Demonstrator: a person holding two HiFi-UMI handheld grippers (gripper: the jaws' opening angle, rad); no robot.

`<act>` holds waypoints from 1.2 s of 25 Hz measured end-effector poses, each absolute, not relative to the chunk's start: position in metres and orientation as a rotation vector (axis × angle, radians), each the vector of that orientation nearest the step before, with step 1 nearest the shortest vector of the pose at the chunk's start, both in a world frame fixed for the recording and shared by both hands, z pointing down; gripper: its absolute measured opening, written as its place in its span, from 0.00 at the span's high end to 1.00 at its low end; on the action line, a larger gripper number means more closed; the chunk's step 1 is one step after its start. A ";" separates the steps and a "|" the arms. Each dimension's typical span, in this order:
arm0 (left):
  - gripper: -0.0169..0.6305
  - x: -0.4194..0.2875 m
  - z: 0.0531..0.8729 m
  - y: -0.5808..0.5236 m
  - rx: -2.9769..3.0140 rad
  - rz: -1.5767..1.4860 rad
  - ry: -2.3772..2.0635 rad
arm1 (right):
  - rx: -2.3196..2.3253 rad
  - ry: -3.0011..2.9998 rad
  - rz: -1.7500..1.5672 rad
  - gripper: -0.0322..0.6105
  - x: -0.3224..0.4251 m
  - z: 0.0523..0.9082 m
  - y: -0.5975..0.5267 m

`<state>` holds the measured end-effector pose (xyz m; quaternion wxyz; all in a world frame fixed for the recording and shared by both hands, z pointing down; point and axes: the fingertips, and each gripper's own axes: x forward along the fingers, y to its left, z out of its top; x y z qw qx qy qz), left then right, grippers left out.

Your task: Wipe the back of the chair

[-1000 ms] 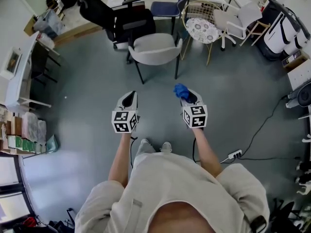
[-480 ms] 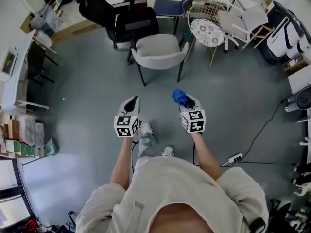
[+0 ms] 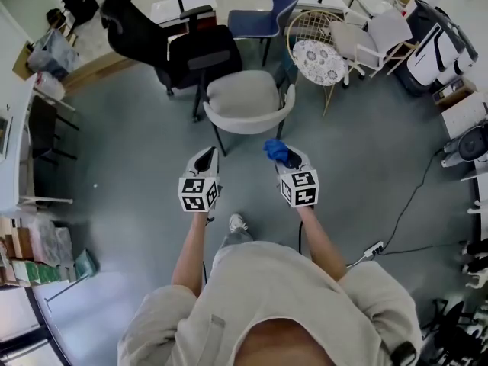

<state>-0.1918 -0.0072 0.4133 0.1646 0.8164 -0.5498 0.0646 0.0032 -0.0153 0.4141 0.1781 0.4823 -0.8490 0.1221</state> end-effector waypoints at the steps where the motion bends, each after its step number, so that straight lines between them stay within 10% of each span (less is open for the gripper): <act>1: 0.97 -0.195 0.411 -0.017 2.338 0.182 -1.559 | 1.375 -2.399 0.339 0.80 -0.001 0.411 -0.024; 30: 0.97 -0.189 0.463 -0.074 2.200 0.255 -1.601 | 1.225 -2.434 0.407 0.80 -0.030 0.465 -0.105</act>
